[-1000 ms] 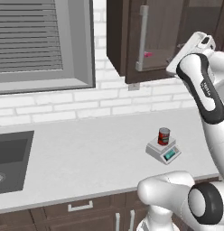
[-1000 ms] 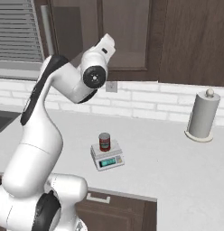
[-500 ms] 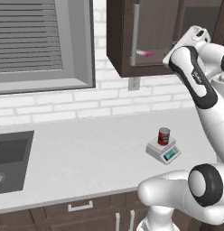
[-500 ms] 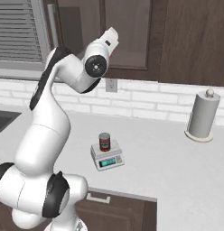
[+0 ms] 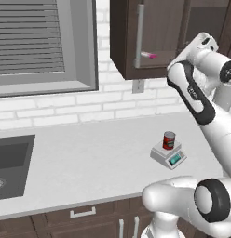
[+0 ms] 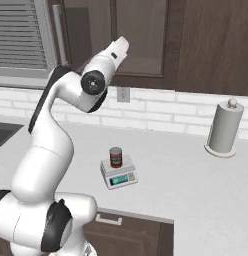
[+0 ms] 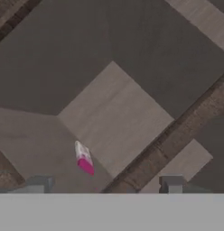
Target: Pick the canned food and place it on the digital scale for weighing, and close the cabinet.
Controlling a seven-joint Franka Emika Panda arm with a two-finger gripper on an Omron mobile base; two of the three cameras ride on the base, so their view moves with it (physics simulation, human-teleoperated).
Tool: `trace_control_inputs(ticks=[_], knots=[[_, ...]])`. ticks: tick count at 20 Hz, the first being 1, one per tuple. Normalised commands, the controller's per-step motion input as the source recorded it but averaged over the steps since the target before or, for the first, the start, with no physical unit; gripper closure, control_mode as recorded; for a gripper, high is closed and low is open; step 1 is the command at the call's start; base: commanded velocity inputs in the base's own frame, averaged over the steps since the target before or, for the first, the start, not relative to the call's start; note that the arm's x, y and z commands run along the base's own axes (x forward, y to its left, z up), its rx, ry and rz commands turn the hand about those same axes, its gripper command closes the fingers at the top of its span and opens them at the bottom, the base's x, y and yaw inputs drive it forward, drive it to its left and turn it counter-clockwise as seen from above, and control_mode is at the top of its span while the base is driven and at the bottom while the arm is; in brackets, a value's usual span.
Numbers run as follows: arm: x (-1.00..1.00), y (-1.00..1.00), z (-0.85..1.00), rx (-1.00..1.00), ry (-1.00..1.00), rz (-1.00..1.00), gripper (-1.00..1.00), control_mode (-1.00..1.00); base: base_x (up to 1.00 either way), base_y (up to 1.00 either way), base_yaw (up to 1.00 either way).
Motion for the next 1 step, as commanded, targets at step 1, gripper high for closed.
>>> trace_control_inputs(ticks=[1], knots=[[0.0, -0.11, -0.4, 0.0, 0.03, -0.23, -1.0, -1.0, 0.0, 0.0, 0.0]])
